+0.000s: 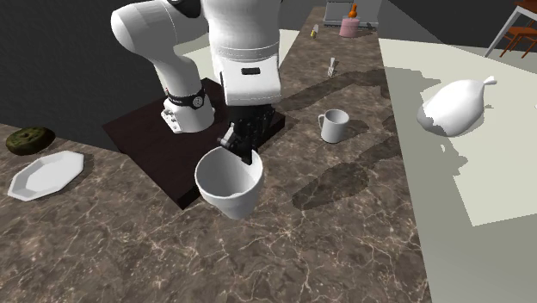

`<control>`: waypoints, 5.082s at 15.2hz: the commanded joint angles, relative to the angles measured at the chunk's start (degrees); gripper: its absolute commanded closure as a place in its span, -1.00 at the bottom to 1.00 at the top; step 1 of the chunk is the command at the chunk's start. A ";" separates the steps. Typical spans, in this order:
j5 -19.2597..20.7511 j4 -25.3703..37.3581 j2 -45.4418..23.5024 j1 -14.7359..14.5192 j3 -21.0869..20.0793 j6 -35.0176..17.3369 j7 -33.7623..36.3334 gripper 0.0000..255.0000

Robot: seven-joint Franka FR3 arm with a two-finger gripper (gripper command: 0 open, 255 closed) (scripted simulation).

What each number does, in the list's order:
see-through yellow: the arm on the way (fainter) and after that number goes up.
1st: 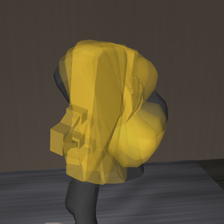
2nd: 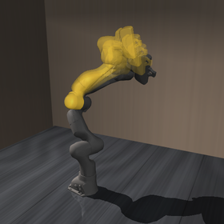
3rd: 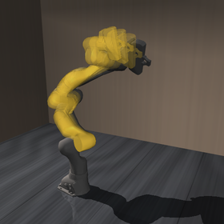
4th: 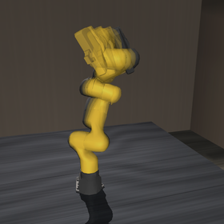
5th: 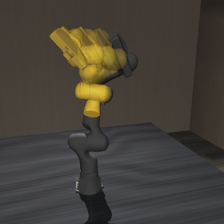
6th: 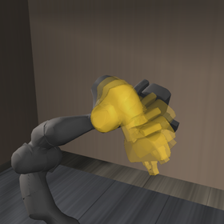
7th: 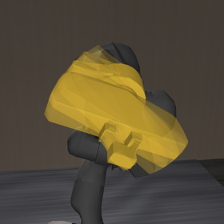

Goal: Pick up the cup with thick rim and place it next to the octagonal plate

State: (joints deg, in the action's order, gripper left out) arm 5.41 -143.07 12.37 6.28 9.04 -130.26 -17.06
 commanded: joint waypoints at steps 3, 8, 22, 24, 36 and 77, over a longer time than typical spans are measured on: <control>0.05 1.49 1.75 0.01 -0.13 3.23 -0.02 1.00; 0.07 3.68 3.78 0.00 -0.34 7.45 -0.05 1.00; 5.49 -2.27 15.17 6.54 6.99 11.98 -10.31 1.00; 6.92 -3.30 16.84 8.18 8.88 12.34 -12.80 1.00; 15.30 -3.56 21.00 17.41 21.80 13.75 -29.31 1.00; 3.37 -2.55 -8.35 9.90 55.85 -15.16 -62.32 1.00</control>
State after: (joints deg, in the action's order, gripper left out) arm 10.58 -145.31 5.35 16.89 64.18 -144.23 -78.05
